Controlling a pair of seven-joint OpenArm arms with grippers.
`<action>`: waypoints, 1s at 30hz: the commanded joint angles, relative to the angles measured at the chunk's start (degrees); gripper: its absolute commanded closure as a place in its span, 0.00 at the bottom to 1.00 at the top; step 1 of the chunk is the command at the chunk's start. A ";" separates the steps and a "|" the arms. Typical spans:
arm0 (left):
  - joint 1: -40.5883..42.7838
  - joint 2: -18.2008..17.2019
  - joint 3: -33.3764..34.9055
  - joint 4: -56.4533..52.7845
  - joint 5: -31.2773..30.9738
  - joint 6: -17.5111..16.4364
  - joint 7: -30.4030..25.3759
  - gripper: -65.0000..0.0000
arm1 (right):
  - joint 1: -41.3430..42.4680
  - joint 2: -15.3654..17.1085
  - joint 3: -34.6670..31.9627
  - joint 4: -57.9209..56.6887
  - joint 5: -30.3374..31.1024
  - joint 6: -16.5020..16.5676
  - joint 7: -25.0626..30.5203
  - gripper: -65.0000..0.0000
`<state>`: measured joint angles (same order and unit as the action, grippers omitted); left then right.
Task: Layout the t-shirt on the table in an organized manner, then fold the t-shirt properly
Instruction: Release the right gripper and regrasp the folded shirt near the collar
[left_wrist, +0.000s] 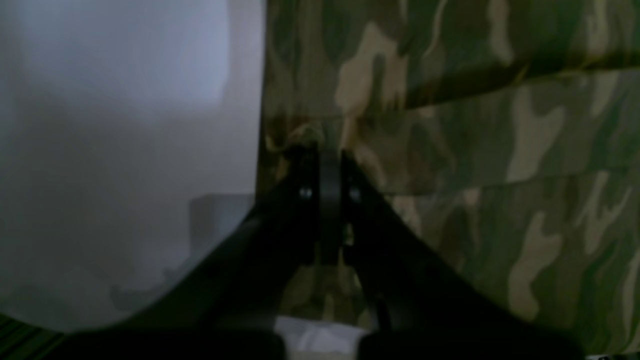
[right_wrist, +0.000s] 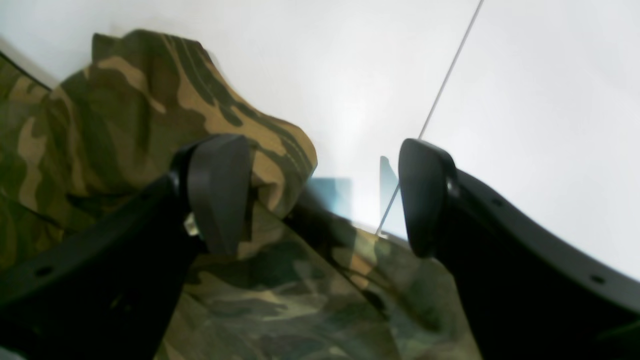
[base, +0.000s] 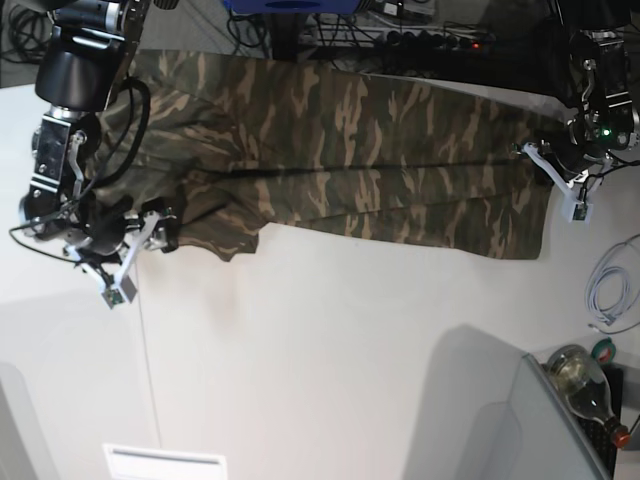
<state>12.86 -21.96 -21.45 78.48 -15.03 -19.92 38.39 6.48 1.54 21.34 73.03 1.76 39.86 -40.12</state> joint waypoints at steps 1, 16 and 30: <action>-0.25 -1.12 -0.48 0.78 -0.31 0.01 -0.90 1.00 | 1.04 0.17 -0.46 -0.20 0.83 0.14 0.69 0.33; -0.16 -0.95 -0.39 0.78 -0.31 0.10 -0.90 1.00 | 0.77 0.17 -2.40 1.29 1.01 0.14 -1.51 0.92; -0.16 -0.95 0.05 0.69 -0.31 0.19 -0.72 1.00 | 1.04 -2.64 0.68 5.43 1.10 0.14 -3.97 0.56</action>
<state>12.91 -21.91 -21.17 78.48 -15.05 -19.77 38.39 6.26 -1.17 22.00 77.65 2.11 39.83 -44.99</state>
